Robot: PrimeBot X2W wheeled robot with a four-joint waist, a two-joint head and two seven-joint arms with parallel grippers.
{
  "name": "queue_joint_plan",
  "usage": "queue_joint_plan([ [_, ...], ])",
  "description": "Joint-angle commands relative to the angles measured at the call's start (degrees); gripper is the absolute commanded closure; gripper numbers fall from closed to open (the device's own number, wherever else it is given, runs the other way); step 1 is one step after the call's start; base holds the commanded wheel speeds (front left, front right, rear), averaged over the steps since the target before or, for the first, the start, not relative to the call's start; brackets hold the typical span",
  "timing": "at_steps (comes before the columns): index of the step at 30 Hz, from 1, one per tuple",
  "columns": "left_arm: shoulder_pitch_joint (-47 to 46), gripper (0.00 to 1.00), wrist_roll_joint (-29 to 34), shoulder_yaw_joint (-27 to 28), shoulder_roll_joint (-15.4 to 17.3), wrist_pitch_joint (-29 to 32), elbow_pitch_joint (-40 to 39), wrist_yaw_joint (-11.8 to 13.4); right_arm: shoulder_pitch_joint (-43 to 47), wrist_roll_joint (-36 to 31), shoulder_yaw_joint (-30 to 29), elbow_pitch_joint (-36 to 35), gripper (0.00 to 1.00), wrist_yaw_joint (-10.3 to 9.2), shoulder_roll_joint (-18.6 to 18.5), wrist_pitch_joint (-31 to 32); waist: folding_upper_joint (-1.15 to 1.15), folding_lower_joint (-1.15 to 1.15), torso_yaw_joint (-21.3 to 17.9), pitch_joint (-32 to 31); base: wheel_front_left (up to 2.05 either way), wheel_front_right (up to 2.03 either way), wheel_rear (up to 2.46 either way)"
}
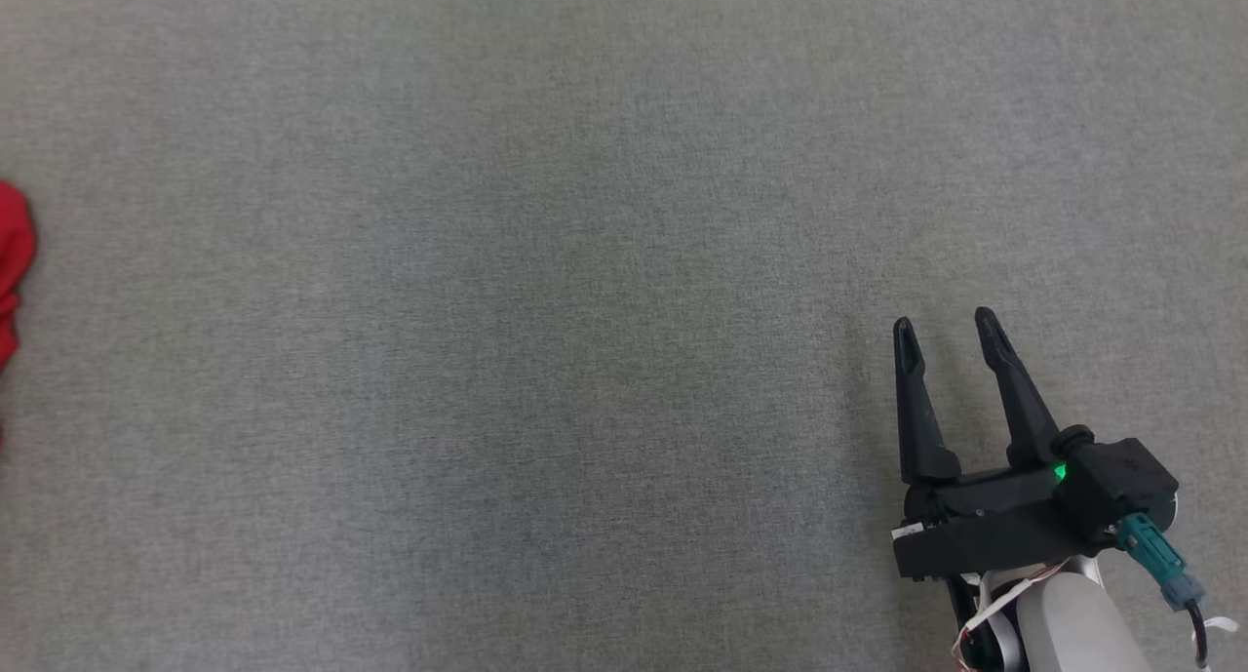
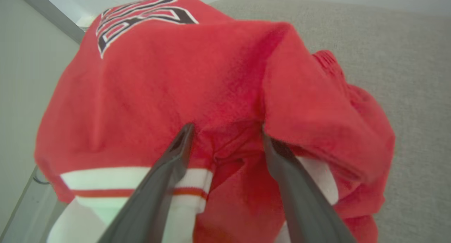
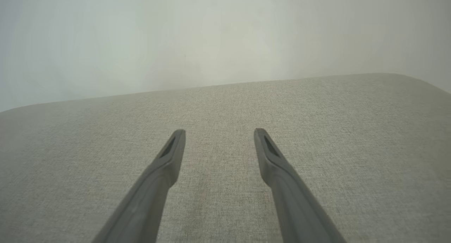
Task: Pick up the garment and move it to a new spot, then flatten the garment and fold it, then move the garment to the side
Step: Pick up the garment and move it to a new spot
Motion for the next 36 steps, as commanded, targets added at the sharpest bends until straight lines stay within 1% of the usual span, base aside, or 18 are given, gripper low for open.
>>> queue_joint_plan([
  [1,-1.0,0.00,-0.2,-0.8,1.0,1.0,1.2,0.1,-0.9,-0.3,-0.2,-0.4,0.00,-0.12,0.0,-0.1,-0.01,-0.01,-0.9,1.4,0.00,0.00,0.00],
  [4,-1.8,0.00,-0.4,-1.4,1.8,1.5,2.7,0.1,-1.1,-0.2,-0.4,-0.4,0.00,-0.12,0.0,-0.2,-0.01,-0.01,-1.2,2.2,0.00,0.00,0.00],
  [8,-2.5,0.00,0.1,-2.5,2.3,0.6,3.6,0.1,-1.2,0.0,-0.5,-0.3,0.00,-0.12,0.0,-0.1,-0.01,-0.01,-1.2,2.5,0.00,0.00,0.00],
  [9,-2.7,0.64,0.4,-2.7,2.6,0.0,4.0,0.1,-1.3,0.0,-0.5,-0.3,0.00,-0.12,0.0,-0.1,-0.01,-0.01,-1.2,2.6,0.00,0.00,0.00],
  [10,-2.8,1.00,0.7,-3.1,2.6,-0.7,4.1,0.1,-1.4,0.0,-0.5,-0.3,0.00,-0.12,0.0,-0.1,-0.01,-0.01,-1.2,2.5,0.00,0.00,0.00],
  [12,-2.9,1.00,0.5,-3.8,2.2,-1.8,4.4,0.1,-1.4,-0.1,-0.6,-0.1,0.00,-0.12,0.0,-0.1,-0.01,-0.01,-0.8,2.2,0.00,0.00,0.00],
  [18,-4.3,1.00,-0.5,-5.7,2.8,-8.0,2.6,0.1,-0.3,-0.2,-0.8,0.8,0.00,-0.12,0.0,-0.1,-0.01,-0.01,0.6,-0.7,0.00,0.00,0.00],
  [22,-5.2,1.00,-1.8,-7.7,2.7,-13.6,-0.7,0.1,0.5,0.0,-0.9,1.2,0.00,-0.12,0.0,-0.1,-0.01,-0.01,1.9,-2.8,0.00,0.00,0.00],
  [26,-6.4,1.00,-3.1,-11.0,3.2,-17.4,-4.8,0.1,1.4,0.5,-0.6,1.5,0.00,-0.12,0.0,-0.1,-0.01,-0.01,3.4,-4.8,0.00,0.00,0.00],
  [31,-9.0,1.00,-5.5,-15.6,3.6,-19.6,-11.4,0.1,2.2,1.2,-0.5,2.2,0.00,-0.12,0.0,-0.1,-0.01,-0.01,4.2,-7.5,0.00,0.00,0.00],
  [33,-10.2,1.00,-6.2,-17.4,3.8,-19.5,-14.7,0.1,2.8,1.6,-0.6,2.4,0.00,-0.12,0.0,-0.1,-0.01,-0.01,3.9,-8.5,0.00,0.00,0.00],
  [36,-12.0,1.00,-7.2,-19.0,3.2,-18.9,-19.6,0.1,3.3,2.2,-0.8,2.5,0.00,-0.12,0.0,-0.1,-0.01,-0.01,2.9,-10.0,0.00,0.00,0.00],
])
